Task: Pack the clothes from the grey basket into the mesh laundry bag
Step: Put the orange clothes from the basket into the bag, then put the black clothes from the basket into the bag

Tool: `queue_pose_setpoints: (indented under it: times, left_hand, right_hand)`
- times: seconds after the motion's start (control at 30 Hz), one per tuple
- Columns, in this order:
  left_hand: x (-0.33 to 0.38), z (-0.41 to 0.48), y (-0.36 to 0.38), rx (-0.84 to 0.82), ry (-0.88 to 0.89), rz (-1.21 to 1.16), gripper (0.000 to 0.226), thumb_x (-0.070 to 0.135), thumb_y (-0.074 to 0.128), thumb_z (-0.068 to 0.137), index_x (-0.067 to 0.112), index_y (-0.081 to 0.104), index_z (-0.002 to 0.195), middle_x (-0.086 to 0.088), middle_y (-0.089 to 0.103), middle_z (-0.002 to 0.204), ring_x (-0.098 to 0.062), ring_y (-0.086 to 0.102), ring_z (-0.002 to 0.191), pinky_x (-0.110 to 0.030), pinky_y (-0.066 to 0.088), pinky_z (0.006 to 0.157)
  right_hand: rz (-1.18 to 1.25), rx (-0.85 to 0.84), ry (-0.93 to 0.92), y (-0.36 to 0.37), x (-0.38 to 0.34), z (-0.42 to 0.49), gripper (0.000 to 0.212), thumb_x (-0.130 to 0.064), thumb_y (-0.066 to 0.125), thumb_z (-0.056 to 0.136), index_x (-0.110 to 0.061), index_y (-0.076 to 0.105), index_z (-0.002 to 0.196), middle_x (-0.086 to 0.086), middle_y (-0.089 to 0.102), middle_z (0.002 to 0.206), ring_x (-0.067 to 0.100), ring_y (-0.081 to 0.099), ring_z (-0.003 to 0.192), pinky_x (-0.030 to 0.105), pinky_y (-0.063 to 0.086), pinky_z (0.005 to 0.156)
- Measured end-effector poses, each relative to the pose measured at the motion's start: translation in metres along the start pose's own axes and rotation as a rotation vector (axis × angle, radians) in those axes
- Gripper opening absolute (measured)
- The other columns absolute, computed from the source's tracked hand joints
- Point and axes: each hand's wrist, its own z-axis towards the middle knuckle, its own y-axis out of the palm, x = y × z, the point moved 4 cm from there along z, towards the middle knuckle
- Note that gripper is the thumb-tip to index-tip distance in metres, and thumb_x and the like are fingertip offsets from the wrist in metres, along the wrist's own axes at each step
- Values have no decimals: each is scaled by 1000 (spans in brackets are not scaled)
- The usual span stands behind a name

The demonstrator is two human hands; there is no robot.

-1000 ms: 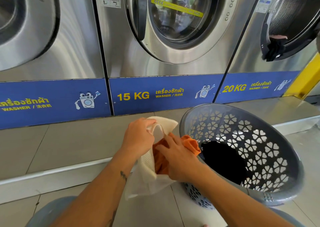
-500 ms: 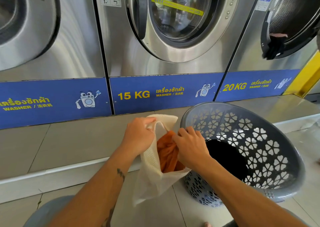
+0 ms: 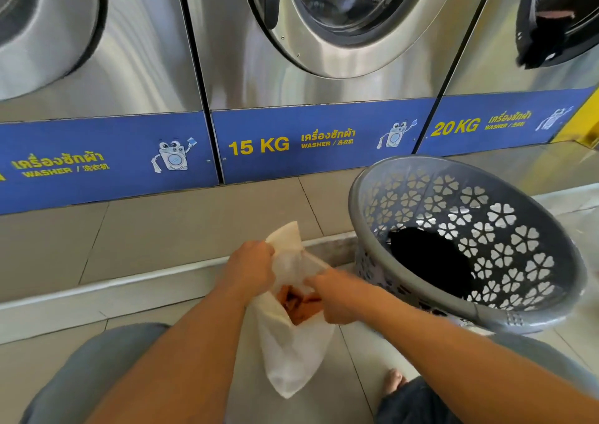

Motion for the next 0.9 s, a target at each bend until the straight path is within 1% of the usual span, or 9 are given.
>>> queue_pose_setpoints:
  times: [0.03, 0.1, 0.17, 0.27, 0.33, 0.47, 0.67, 0.77, 0.9]
  left_hand:
    - [0, 0, 0, -14, 11, 11, 33, 14, 60, 81, 18, 65, 113, -8, 61, 113, -27, 59, 99, -33, 50, 82]
    - [1, 1, 3, -47, 33, 22, 35, 14, 62, 80, 17, 63, 115, -8, 58, 115, -27, 59, 100, -36, 52, 84]
    - [3, 2, 5, -58, 44, 24, 38, 13, 62, 80, 17, 61, 118, -8, 57, 118, -27, 58, 101, -37, 53, 85]
    - [6, 4, 9, -93, 59, -30, 53, 15, 63, 84, 22, 51, 135, -5, 50, 130, -26, 54, 111, -36, 49, 91]
    - [10, 3, 6, -70, 66, -96, 58, 18, 63, 86, 26, 46, 141, -4, 50, 132, -26, 52, 113, -36, 47, 94]
    - [16, 3, -3, 82, 25, -319, 53, 14, 63, 87, 31, 54, 136, -2, 56, 131, -23, 54, 112, -34, 47, 96]
    - [17, 1, -15, 164, -20, -616, 47, 11, 64, 86, 30, 61, 129, -2, 58, 133, -20, 55, 111, -25, 44, 90]
    - [20, 2, -28, 184, -59, -740, 48, 15, 67, 84, 36, 62, 127, -2, 57, 133, -21, 56, 109, -31, 48, 91]
    - [32, 5, -46, 226, -52, -817, 54, 15, 68, 79, 41, 62, 125, 1, 58, 133, -21, 56, 114, -33, 46, 95]
  right_hand:
    - [-23, -26, -22, 6, -2, -2, 51, -5, 59, 95, -27, 52, 141, -3, 58, 137, 13, 49, 101, 24, 37, 80]
    - [-37, -41, -62, 15, -3, -4, 60, -2, 60, 94, -34, 49, 144, -9, 55, 138, 9, 40, 99, 22, 34, 82]
    - [-65, -59, -38, 20, 0, -2, 63, -2, 61, 93, -32, 44, 145, -4, 53, 138, 15, 46, 102, 25, 35, 80]
    - [-104, -63, 46, 17, 6, 2, 63, -4, 58, 93, -25, 37, 148, 8, 48, 137, 31, 50, 117, 31, 39, 80]
    - [-112, -53, 68, 12, 9, 3, 54, -6, 56, 95, -22, 42, 145, 9, 48, 136, 32, 49, 117, 32, 39, 81]
    - [-23, -59, 100, 10, 23, -2, 49, -8, 54, 94, -24, 49, 140, 9, 54, 134, 26, 52, 102, 33, 45, 78]
    - [204, -43, 7, -42, 9, -36, 41, -23, 59, 95, -26, 61, 136, 2, 61, 135, 26, 56, 121, 25, 42, 88]
    - [258, 46, 2, -69, 21, -59, 50, -33, 63, 92, -36, 53, 141, -5, 61, 131, 15, 58, 116, 31, 47, 99]
    - [400, 365, 112, -108, 91, -75, 47, -23, 71, 89, -32, 58, 134, -7, 68, 107, 9, 63, 100, 29, 46, 95]
